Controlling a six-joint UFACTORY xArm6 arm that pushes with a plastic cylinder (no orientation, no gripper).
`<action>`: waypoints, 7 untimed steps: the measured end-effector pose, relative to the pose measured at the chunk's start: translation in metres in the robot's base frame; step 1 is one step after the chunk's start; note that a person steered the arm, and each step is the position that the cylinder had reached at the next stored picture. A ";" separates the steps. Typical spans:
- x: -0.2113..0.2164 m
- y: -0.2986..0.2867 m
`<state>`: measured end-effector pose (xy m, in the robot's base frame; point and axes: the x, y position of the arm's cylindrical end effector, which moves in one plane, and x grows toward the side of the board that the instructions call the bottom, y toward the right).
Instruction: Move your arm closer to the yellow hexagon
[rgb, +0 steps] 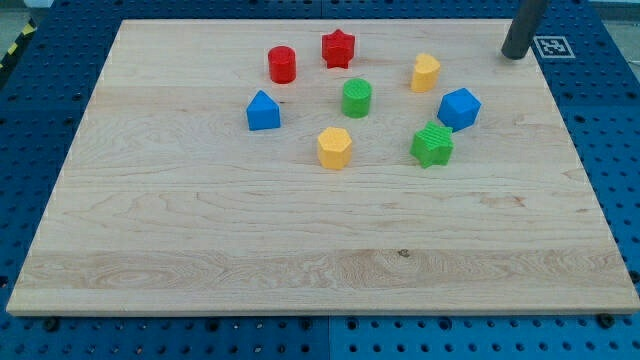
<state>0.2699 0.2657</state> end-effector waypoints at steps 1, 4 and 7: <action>0.000 0.000; 0.020 0.000; 0.157 -0.022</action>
<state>0.4269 0.2437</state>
